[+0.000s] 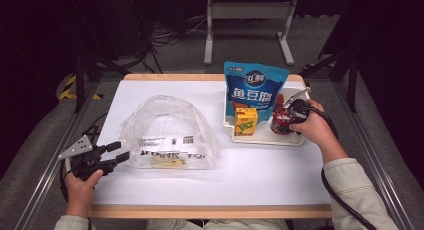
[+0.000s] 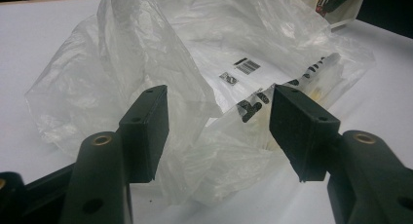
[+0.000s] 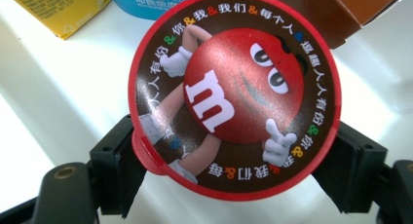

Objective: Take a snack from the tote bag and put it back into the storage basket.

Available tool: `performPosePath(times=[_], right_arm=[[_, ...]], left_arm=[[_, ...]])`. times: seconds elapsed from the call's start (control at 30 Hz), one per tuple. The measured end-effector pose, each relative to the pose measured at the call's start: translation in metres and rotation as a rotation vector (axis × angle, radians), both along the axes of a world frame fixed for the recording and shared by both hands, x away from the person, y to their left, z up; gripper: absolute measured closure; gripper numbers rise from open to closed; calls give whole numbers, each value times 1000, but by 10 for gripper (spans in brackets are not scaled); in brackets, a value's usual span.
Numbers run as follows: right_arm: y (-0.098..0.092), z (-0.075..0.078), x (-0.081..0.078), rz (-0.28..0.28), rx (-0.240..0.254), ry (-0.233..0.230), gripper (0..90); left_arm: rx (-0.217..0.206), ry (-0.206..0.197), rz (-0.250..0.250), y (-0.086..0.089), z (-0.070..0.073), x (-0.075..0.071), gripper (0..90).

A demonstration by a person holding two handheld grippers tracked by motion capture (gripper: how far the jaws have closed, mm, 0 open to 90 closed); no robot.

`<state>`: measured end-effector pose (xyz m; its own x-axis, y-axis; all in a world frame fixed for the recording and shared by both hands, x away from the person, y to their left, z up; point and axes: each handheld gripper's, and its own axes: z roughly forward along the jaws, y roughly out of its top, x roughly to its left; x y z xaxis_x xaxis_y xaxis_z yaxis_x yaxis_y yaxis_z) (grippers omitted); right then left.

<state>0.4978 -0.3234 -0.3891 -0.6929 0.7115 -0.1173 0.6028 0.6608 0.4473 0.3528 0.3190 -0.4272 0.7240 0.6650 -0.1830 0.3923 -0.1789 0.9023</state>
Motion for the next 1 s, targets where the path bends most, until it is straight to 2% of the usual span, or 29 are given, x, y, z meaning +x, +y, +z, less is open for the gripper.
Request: performPosePath(times=[0.1, 0.2, 0.27, 0.4, 0.43, 0.7, 0.77, 0.93, 1.0], right_arm=[[-1, 0, -1, 0, -1, 1, 221], [-1, 3, -3, 2, 7, -17, 200], [-2, 7, -6, 6, 39, -39, 184], [-2, 19, -14, 27, 55, -94, 166], [-2, 19, -14, 27, 55, -94, 166], [-1, 43, -38, 50, 134, -200, 146], [-1, 45, -40, 54, 143, -212, 145], [-1, 53, -55, 64, 201, -252, 146], [0, 56, -60, 83, 217, -280, 150]], left_arm=[[0, -1, 0, 0, 0, 0, 403], [2, -2, -2, 0, 0, 0, 403], [3, -3, -1, -1, 1, 0, 403], [4, -4, -1, -2, 1, 0, 403], [7, -5, -4, -1, 1, 0, 403], [9, -7, -4, -1, 2, -2, 402], [11, -9, -4, -1, 2, -3, 402], [10, -10, -3, -2, 3, -4, 402], [16, -11, -7, -3, 3, -4, 401]])
